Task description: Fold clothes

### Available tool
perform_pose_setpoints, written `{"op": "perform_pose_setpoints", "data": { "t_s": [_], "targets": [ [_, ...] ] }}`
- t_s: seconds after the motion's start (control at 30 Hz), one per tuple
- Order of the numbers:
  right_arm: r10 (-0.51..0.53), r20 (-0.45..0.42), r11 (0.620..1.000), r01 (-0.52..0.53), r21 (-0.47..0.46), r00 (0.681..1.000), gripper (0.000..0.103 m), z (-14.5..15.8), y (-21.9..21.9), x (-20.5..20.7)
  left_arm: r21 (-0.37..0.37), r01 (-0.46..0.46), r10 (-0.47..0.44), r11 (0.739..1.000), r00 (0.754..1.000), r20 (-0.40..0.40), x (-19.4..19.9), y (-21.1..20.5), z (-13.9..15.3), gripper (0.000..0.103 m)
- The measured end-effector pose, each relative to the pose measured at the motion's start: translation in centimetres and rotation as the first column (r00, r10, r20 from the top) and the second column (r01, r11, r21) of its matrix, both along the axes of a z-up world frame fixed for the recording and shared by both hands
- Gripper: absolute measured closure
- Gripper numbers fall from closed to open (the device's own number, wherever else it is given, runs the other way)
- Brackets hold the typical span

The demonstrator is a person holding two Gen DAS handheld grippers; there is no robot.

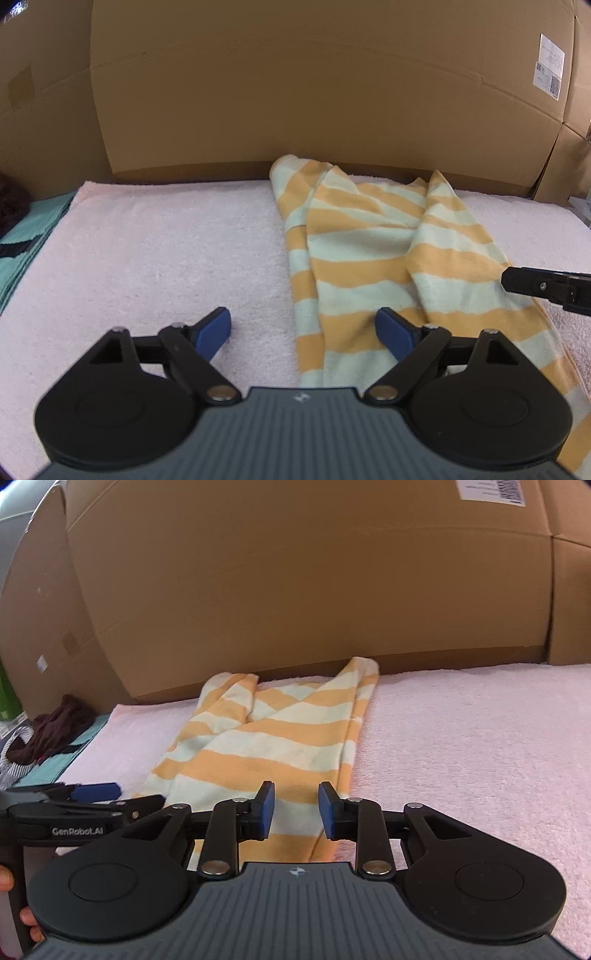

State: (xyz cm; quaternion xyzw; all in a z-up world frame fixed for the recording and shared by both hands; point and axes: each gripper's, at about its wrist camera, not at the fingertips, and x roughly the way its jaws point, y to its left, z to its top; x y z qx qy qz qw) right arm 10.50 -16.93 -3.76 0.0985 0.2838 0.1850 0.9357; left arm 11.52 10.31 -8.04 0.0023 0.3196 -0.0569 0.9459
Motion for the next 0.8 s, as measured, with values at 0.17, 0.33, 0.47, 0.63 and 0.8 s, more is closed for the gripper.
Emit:
{"op": "perform_pose_setpoints", "data": {
  "t_s": [0.17, 0.33, 0.47, 0.63, 0.8],
  "targets": [
    [-0.004, -0.013, 0.999, 0.005, 0.04, 1.0, 0.067, -0.1, -0.6, 0.1, -0.008, 0.003, -0.003, 1.0, 1.0, -0.009, 0.1, 0.1, 0.0, 0.013],
    [0.007, -0.014, 1.0, -0.006, 0.023, 1.0, 0.063, -0.1, -0.2, 0.1, 0.011, -0.021, 0.021, 1.0, 1.0, -0.014, 0.0, -0.3, 0.0, 0.006],
    [0.013, -0.007, 1.0, -0.013, -0.016, 1.0, 0.059, -0.1, 0.4, 0.1, 0.003, -0.045, 0.045, 0.999, 0.998, -0.042, 0.6, 0.0, -0.1, 0.001],
    [-0.029, -0.008, 1.0, 0.029, -0.006, 1.0, 0.065, -0.1, -0.1, 0.1, 0.009, -0.056, 0.056, 0.998, 0.998, -0.039, 0.4, 0.0, 0.0, 0.001],
    [-0.092, 0.027, 0.995, 0.091, 0.033, 0.995, 0.07, 1.9, -1.6, -3.1, 0.046, -0.105, 0.107, 0.993, 0.993, -0.055, -1.1, -0.3, 0.6, 0.001]
  ]
}}
